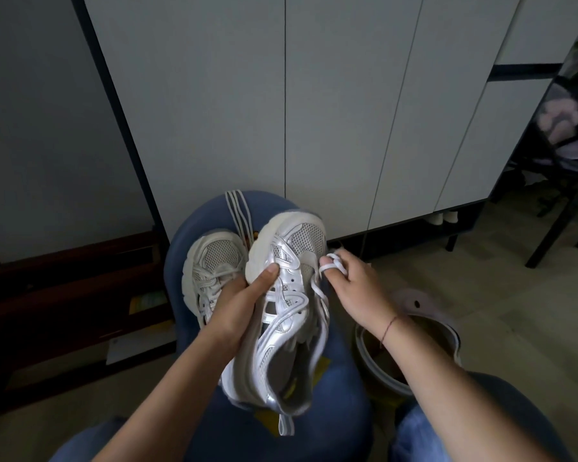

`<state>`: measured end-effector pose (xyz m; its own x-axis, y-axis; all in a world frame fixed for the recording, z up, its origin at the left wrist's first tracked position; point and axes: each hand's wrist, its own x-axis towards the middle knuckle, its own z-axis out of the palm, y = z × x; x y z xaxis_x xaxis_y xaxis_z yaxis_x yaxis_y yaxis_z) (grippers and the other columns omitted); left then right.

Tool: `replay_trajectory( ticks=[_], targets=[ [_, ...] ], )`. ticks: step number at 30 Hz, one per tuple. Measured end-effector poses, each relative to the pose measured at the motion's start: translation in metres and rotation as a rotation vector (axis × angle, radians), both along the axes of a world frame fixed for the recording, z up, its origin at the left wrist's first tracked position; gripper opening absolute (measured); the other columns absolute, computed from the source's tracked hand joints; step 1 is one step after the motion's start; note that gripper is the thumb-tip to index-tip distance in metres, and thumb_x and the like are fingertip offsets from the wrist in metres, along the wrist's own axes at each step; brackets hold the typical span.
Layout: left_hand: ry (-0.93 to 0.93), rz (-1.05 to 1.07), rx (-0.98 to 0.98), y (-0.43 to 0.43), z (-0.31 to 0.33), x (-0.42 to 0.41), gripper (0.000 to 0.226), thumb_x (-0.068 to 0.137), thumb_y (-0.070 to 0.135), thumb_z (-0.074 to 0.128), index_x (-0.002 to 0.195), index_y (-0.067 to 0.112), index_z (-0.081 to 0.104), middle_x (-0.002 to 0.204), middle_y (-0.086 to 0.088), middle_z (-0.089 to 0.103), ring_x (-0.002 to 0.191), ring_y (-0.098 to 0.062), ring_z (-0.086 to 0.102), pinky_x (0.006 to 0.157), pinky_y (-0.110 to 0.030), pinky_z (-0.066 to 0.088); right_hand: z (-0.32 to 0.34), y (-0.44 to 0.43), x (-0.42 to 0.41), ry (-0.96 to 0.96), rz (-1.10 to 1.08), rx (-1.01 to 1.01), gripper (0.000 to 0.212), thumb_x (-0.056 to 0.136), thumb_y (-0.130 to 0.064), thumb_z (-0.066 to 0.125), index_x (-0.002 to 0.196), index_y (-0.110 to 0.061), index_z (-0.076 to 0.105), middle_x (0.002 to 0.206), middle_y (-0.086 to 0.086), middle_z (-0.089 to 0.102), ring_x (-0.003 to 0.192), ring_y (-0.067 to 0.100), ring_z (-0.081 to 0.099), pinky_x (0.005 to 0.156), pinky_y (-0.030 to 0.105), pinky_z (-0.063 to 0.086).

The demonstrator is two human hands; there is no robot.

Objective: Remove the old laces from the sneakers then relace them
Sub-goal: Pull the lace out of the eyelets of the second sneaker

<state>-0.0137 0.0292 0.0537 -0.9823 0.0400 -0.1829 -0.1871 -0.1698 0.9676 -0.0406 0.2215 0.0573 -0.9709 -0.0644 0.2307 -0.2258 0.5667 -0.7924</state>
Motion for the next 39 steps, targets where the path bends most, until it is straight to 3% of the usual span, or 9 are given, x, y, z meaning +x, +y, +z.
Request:
replay_trajectory(
  ticks=[6,12,17,21,23,26,30,33,39],
  targets=[
    [0.008,0.004,-0.002,-0.001,0.001,-0.002,0.053,0.079,0.043,0.066,0.117,0.006,0.068,0.103,-0.013,0.075,0.095,-0.029,0.073,0.092,-0.042,0.053,0.006,0.007,0.0,-0.11,0.059,-0.076,0.032,0.095,-0.036,0.053,0.068,-0.021,0.061,0.068,-0.006,0.056,0.067,0.009,0.051,0.065,0.027,0.038],
    [-0.108,0.068,0.196,-0.022,0.004,-0.013,0.057,0.078,0.048,0.066,0.121,0.011,0.068,0.116,-0.016,0.071,0.109,-0.034,0.067,0.105,-0.05,0.045,0.023,0.038,-0.016,-0.285,-0.087,-1.378,0.021,0.1,-0.01,0.038,0.086,-0.02,0.049,0.051,-0.008,0.048,0.059,0.005,0.039,0.062,0.018,0.032],
    [-0.103,0.025,0.176,-0.019,0.002,-0.01,0.057,0.08,0.048,0.065,0.124,0.01,0.066,0.117,-0.017,0.07,0.11,-0.035,0.067,0.106,-0.052,0.044,0.023,0.041,-0.008,-0.357,0.138,-1.493,0.032,0.091,-0.034,0.043,0.063,-0.02,0.049,0.099,0.006,0.07,0.113,0.023,0.06,0.102,0.041,0.038],
    [-0.116,-0.018,0.163,-0.009,0.004,-0.005,0.055,0.082,0.046,0.062,0.122,0.007,0.067,0.115,-0.018,0.071,0.108,-0.035,0.068,0.104,-0.05,0.046,0.023,0.028,-0.003,-0.374,0.287,-1.64,0.044,0.094,-0.036,0.042,0.057,-0.013,0.052,0.067,0.007,0.061,0.078,0.024,0.069,0.091,0.049,0.052],
    [-0.12,-0.018,0.169,-0.008,0.005,-0.005,0.056,0.082,0.045,0.062,0.122,0.007,0.067,0.115,-0.018,0.071,0.108,-0.034,0.068,0.104,-0.049,0.046,0.021,0.026,-0.004,-0.391,0.247,-1.515,0.036,0.092,-0.029,0.044,0.059,-0.015,0.047,0.054,0.001,0.043,0.05,0.015,0.051,0.07,0.036,0.058],
    [-0.09,-0.018,0.122,-0.008,0.005,-0.004,0.055,0.081,0.046,0.063,0.12,0.007,0.067,0.112,-0.017,0.072,0.105,-0.033,0.069,0.103,-0.049,0.047,0.011,0.012,-0.003,-0.296,0.157,-1.046,0.028,0.096,-0.013,0.041,0.068,-0.017,0.046,0.056,-0.004,0.041,0.045,0.009,0.039,0.055,0.027,0.041],
    [-0.049,-0.011,0.077,-0.003,0.005,-0.001,0.056,0.081,0.044,0.063,0.122,0.006,0.065,0.108,-0.014,0.074,0.101,-0.03,0.071,0.099,-0.046,0.05,0.006,-0.004,0.005,-0.152,0.139,-0.575,0.014,0.094,-0.005,0.052,0.094,-0.018,0.051,0.081,-0.005,0.055,0.071,-0.001,0.055,0.068,0.014,0.046],
    [-0.066,-0.007,0.106,-0.005,0.004,-0.002,0.059,0.079,0.047,0.065,0.121,0.007,0.066,0.11,-0.015,0.073,0.103,-0.032,0.07,0.101,-0.047,0.049,-0.001,-0.001,0.003,-0.161,0.181,-0.297,0.02,0.086,-0.009,0.056,0.105,-0.014,0.05,0.096,0.005,0.058,0.09,0.013,0.056,0.088,0.032,0.044],
    [-0.049,-0.012,0.098,-0.007,0.005,-0.003,0.056,0.081,0.044,0.063,0.121,0.005,0.066,0.109,-0.015,0.073,0.101,-0.031,0.071,0.1,-0.046,0.05,0.002,0.007,0.002,-0.138,0.198,-0.247,0.015,0.086,-0.034,0.067,0.081,-0.021,0.063,0.077,-0.008,0.063,0.079,0.01,0.058,0.078,0.034,0.045]
  ],
)
